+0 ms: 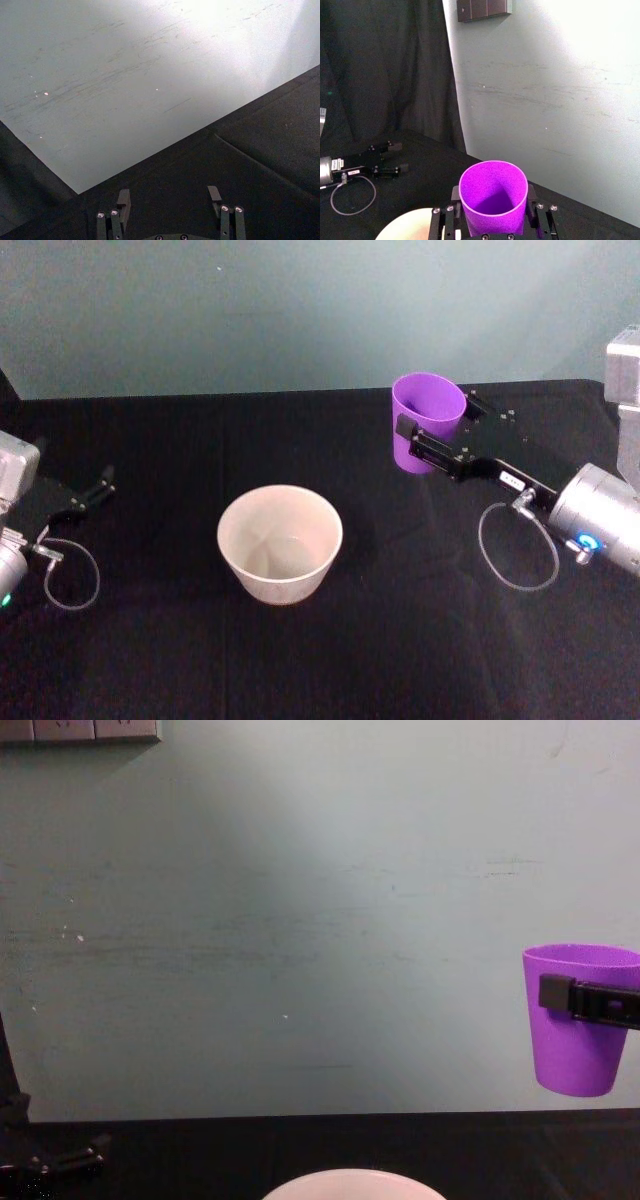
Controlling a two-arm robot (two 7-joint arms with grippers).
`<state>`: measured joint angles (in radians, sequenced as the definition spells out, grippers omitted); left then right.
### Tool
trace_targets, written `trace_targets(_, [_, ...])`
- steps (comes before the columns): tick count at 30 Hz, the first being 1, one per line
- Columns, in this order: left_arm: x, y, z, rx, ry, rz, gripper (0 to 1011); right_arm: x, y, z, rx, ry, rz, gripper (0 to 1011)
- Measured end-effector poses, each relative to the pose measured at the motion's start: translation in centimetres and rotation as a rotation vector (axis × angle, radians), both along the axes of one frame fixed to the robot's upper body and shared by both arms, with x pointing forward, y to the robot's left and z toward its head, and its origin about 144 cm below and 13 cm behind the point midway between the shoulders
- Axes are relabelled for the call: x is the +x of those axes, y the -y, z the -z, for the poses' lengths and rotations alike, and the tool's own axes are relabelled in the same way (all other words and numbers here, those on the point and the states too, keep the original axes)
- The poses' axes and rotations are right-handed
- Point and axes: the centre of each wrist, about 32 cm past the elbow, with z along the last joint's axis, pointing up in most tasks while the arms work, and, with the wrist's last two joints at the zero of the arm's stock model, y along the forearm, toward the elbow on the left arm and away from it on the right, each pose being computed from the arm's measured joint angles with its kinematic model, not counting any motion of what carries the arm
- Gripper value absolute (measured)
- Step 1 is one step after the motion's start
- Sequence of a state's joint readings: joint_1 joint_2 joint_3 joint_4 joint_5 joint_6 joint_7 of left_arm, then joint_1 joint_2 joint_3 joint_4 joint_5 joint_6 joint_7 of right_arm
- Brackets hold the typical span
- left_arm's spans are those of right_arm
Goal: Pick up the cup and pour the mung beans from the cup into the bowl.
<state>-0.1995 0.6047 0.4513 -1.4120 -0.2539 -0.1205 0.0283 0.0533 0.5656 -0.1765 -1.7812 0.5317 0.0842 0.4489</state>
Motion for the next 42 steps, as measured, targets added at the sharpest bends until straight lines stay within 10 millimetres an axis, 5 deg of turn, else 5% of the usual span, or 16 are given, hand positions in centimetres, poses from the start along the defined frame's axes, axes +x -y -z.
trace_targets(42, [0.0,0.0,0.0,0.0,0.0,0.0,1000,0.0,0.0,0.0,0.0,0.0,0.0,739])
